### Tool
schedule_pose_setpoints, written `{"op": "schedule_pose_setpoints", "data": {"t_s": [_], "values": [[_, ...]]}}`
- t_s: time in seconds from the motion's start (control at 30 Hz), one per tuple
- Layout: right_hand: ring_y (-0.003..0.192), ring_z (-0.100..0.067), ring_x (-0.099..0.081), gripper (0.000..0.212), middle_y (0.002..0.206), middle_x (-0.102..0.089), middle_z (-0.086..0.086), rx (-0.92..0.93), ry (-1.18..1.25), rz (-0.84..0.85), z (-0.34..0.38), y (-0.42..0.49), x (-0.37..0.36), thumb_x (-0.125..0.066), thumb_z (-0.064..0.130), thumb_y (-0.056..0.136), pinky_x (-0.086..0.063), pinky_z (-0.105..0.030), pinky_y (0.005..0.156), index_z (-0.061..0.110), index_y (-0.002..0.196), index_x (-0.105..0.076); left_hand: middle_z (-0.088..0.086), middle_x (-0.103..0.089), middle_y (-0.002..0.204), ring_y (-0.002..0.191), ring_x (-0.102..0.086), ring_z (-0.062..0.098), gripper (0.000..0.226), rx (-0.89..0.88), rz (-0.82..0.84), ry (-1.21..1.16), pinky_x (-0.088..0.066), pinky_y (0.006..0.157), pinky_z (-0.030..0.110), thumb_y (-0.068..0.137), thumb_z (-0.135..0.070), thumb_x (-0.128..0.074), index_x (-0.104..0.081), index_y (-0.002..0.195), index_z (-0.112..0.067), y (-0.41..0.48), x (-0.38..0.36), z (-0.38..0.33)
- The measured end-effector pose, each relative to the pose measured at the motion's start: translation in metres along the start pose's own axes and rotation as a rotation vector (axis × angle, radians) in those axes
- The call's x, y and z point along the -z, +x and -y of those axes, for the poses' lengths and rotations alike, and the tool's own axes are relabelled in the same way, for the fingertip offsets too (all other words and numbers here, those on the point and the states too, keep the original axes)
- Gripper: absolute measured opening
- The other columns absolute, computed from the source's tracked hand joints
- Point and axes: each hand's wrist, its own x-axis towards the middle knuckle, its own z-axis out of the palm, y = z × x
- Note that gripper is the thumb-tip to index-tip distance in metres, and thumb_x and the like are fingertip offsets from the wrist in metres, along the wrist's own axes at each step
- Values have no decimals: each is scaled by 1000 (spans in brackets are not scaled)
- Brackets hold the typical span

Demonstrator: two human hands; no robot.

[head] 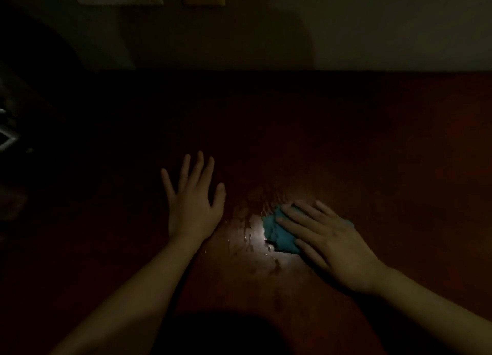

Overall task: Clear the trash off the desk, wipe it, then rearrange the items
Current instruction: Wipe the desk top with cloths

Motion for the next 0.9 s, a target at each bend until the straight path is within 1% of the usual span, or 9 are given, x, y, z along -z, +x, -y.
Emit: {"op": "schedule_pose_setpoints", "data": {"t_s": [0.07, 0.13, 0.23, 0.37, 0.47, 0.57, 0.7, 0.77, 0.9], "values": [[143, -13, -23, 48, 153, -28, 8, -46, 4, 11, -9, -14, 3, -17, 43, 102, -8, -31, 118, 31, 147, -28, 2, -21, 158, 148, -4, 15, 66, 1, -9, 2, 15, 117, 49, 94, -52, -17, -31, 149, -19, -24, 3, -2], [143, -13, -22, 49, 153, -25, 9, -182, 42, -25, -7, -9, 3, -14, 44, 101, -5, -30, 118, 34, 147, -25, 1, -22, 158, 148, -3, 14, 65, -4, -10, 14, 18, 116, 46, 95, -52, -18, -31, 149, -19, -44, 4, -3], [143, -17, -25, 53, 153, -29, 7, -341, 43, -106, 20, 3, -7, -12, 43, 99, -4, -34, 118, 30, 146, -30, 0, -20, 158, 148, -1, 13, 65, 15, -9, 15, 20, 115, 44, 95, -52, -18, -29, 150, -20, -70, 7, -6], [138, -18, -34, 45, 148, -40, 4, -98, -20, -89, 61, -31, -16, -27, 37, 100, -7, -35, 115, 28, 143, -38, -1, -21, 158, 148, -3, 12, 64, 27, -2, -4, 17, 116, 45, 95, -51, -20, -30, 150, -20, -110, 12, -13], [141, -12, -26, 45, 151, -33, 8, 37, -5, -19, 69, -81, -17, -24, 40, 102, -11, -36, 116, 30, 145, -33, -1, -23, 157, 148, -4, 12, 65, 43, 0, -11, 16, 117, 46, 95, -53, -19, -32, 149, -20, -140, 17, -13], [141, -11, -24, 46, 151, -30, 8, 9, -14, -31, 49, -116, -15, -15, 43, 103, -15, -38, 120, 33, 146, -28, -2, -23, 157, 148, -4, 13, 66, 66, -14, -15, 18, 116, 45, 94, -54, -18, -33, 149, -21, -156, 19, -13], [139, -19, -33, 48, 148, -29, 7, -241, 43, -96, 47, -99, -13, -7, 46, 101, -14, -41, 117, 33, 143, -26, -2, -21, 158, 148, -2, 12, 66, 102, -47, -10, 20, 115, 43, 94, -54, -16, -32, 149, -21, -167, 20, -14], [137, -22, -36, 49, 147, -33, 5, -300, 45, -143, 69, -79, -18, -11, 45, 100, -14, -42, 116, 28, 142, -30, -2, -20, 158, 148, -1, 11, 66, 115, -48, -1, 23, 114, 42, 93, -54, -16, -29, 150, -22, -174, 21, -14], [136, -19, -39, 46, 146, -43, 3, 2, -22, -83, 108, -91, -27, -29, 37, 98, -11, -36, 115, 27, 141, -40, -2, -19, 159, 148, 0, 11, 66, 143, -54, 1, 23, 113, 41, 93, -53, -15, -28, 150, -22, -184, 23, -13]]}}
